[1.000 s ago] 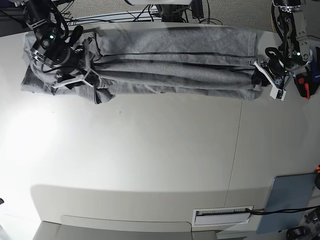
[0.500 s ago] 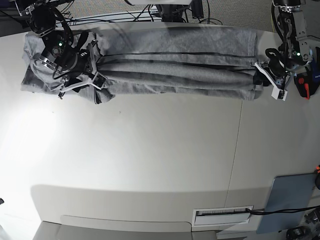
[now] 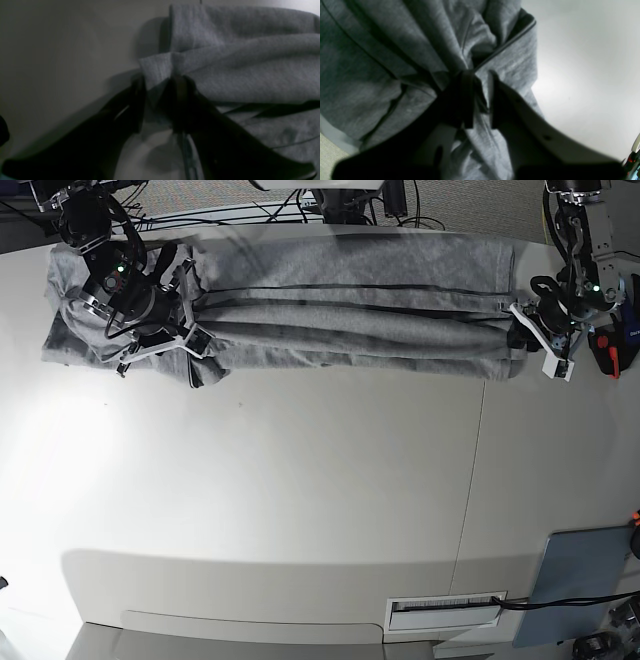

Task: Fold the T-shirt properly
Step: 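Press the folded strip's end with the right gripper while the left holds, then grasp the strip end with the right gripper and lift it slightly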

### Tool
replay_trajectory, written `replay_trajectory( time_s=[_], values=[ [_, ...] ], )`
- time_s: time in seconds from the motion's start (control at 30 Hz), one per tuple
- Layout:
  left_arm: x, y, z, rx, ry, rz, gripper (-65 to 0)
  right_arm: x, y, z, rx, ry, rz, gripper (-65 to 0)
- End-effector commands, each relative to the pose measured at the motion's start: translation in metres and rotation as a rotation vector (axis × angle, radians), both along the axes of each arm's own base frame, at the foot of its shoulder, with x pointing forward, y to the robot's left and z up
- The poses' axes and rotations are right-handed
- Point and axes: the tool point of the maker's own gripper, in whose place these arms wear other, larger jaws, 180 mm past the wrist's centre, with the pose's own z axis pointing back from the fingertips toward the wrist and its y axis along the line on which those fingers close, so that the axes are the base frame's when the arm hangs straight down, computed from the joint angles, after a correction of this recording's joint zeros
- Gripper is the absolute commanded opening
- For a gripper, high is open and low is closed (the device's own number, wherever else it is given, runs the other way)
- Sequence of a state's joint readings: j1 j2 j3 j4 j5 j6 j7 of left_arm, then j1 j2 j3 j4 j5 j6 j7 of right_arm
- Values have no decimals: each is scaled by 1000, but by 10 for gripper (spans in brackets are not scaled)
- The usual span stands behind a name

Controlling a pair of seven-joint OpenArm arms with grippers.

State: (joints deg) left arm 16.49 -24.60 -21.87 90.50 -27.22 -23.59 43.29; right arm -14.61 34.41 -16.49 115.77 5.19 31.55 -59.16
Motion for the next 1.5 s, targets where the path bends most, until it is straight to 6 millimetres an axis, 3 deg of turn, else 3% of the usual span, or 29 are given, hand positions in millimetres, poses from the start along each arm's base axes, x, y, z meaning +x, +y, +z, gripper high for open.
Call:
replay_trajectory(
  time_s=[0.0, 0.07, 0.27, 0.47, 0.73, 0.9, 1.1, 1.37, 1.47],
  values=[
    [8, 7, 10, 20, -36, 1, -463, 6, -2, 7, -5, -27, 6, -603],
    [8, 7, 10, 20, -36, 1, -463, 6, -2, 8, -4, -28, 4, -650],
    [8, 7, 10, 20, -36, 1, -463, 4, 4, 23, -17, -46, 12, -650],
    [7, 7, 10, 23, -34, 1, -463, -23, 30, 49, 54, -37, 86, -650],
    [8, 7, 10, 23, -35, 1, -463, -59, 31, 35, 47, 62, 88, -650],
    [8, 7, 10, 23, -35, 1, -463, -63, 33, 34, 59, 77, 88, -650],
    [8, 7, 10, 23, -35, 1, -463, -77, 49, 32, 153, 157, 102, -650],
    [8, 7, 10, 23, -35, 1, -463, -76, 48, 32, 147, 151, 102, -648],
    [8, 7, 10, 23, -35, 1, -463, -77, 48, 32, 148, 152, 102, -557]
  ],
)
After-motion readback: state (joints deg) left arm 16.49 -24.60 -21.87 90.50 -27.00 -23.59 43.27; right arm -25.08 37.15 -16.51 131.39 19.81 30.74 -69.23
